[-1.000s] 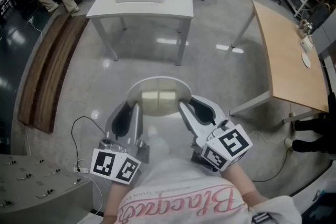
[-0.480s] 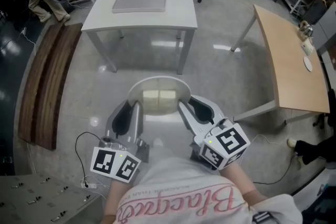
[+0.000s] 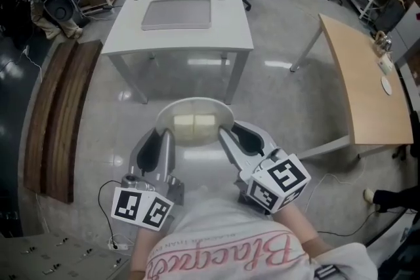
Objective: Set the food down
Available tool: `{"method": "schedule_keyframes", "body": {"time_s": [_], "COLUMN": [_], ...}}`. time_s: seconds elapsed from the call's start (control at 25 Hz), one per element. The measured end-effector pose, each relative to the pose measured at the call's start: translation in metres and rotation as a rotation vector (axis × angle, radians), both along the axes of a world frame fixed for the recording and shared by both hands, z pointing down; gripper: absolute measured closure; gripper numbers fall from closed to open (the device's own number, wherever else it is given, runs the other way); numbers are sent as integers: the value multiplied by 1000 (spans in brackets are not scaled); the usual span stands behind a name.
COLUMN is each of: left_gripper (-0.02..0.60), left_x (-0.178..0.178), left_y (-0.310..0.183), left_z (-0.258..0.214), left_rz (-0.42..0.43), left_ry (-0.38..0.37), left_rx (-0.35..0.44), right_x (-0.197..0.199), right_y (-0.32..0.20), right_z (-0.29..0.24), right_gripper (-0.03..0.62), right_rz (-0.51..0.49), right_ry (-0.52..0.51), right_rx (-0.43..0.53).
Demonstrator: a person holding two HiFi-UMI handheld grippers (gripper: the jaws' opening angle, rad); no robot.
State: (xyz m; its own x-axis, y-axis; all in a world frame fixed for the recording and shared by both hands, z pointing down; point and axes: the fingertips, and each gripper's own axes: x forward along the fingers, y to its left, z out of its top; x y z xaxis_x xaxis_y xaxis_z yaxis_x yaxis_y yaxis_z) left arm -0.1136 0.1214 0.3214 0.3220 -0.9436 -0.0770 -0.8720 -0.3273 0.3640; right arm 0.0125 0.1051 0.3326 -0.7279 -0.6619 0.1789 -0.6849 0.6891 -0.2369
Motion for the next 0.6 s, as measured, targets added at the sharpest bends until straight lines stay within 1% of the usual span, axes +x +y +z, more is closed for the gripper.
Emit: {"method": "schedule_keyframes", "body": {"time_s": [0.16, 0.28, 0.48, 0.6], "left_gripper": [516, 517, 508, 511], "left_x": [-1, -5, -16, -20], "left_y": [-9, -11, -17, -21], "left_z": [5, 6, 7, 11], "left_rz": [15, 23, -16, -31], "left_ry": [21, 40, 56, 68], "left_rx": [-14, -22, -25, -31], "right_x": [0, -2, -10, -13], "right_y": [-4, -6, -11, -18], "right_z": [1, -1, -1, 3], "right_gripper": [519, 528, 533, 536], "right_rz": [15, 3, -9, -23], "right_ry": [-25, -73, -112, -153], "right_rx": [-21, -56, -79, -114]}}
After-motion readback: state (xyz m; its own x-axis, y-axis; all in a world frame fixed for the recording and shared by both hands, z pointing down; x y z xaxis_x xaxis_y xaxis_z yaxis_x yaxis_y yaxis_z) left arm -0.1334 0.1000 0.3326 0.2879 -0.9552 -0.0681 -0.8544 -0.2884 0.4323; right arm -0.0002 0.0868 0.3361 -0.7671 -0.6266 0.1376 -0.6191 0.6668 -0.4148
